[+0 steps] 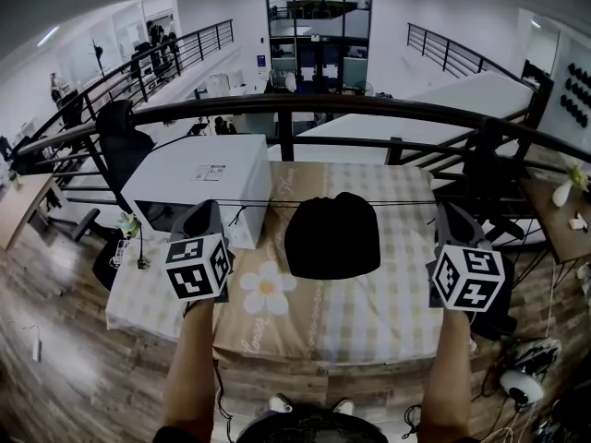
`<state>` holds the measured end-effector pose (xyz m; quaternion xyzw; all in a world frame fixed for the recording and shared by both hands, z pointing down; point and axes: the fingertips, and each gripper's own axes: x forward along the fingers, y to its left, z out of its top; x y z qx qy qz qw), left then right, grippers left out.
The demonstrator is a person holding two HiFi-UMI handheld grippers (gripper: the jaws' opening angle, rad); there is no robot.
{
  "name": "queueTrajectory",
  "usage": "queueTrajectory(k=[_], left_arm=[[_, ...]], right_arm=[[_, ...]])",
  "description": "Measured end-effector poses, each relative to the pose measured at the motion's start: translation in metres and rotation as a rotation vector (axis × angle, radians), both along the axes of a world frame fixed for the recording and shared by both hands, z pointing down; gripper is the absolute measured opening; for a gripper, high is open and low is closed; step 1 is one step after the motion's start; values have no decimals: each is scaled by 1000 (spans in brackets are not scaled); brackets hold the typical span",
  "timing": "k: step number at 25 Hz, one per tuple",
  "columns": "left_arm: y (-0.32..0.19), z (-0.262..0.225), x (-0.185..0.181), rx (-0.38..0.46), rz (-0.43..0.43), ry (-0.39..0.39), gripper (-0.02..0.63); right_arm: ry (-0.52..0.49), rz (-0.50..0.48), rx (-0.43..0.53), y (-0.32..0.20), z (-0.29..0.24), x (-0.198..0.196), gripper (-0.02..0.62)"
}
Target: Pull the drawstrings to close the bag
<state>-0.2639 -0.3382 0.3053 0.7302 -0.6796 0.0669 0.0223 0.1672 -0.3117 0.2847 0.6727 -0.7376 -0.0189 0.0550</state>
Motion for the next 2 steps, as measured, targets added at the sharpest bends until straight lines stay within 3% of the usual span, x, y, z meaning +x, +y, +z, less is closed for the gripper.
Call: queueTrajectory(k=[2], left_arm=[[-1, 0, 0, 1, -1, 0, 29]], right_arm=[[3, -1, 3, -1, -1, 0, 20]])
